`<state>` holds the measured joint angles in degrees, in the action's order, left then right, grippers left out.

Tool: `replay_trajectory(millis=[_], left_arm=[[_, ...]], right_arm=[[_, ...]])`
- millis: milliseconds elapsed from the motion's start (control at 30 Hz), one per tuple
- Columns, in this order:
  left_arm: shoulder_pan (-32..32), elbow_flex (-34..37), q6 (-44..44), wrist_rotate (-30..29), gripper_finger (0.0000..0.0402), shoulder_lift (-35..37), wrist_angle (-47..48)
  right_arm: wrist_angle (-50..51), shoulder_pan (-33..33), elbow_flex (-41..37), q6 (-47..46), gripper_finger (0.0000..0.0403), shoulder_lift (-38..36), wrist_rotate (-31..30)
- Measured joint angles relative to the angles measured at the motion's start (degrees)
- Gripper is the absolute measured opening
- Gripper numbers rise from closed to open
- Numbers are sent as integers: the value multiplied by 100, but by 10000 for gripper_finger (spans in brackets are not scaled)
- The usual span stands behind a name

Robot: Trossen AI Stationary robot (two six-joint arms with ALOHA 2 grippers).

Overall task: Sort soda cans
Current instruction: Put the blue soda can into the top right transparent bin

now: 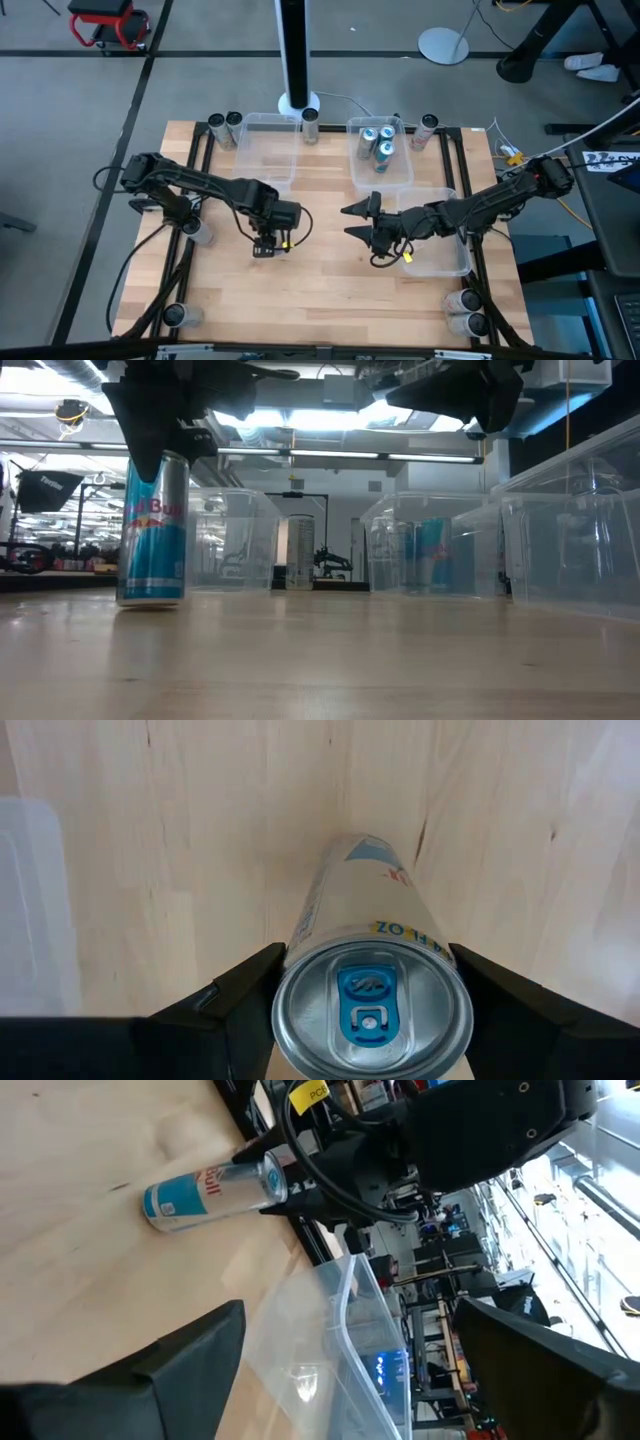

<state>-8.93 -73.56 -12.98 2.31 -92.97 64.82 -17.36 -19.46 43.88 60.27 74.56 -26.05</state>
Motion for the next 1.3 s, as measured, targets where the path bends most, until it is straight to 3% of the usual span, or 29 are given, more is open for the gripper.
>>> replay_trajectory(millis=[333,533,700,1300], left_arm=[[2,20,62,9,325,-22,-92],[-80,-477,139,-252,334,50,500],[-166,-702,-49,-682,335,537,850],[-1023,902,-888,-1424,335,1887,-154]], right_arm=[[8,0,0,0,358,0,-52],[89,0,0,-4,358,-4,-54],[102,-2,0,-24,358,-5,-52],[49,-7,0,-162,358,98,42]])
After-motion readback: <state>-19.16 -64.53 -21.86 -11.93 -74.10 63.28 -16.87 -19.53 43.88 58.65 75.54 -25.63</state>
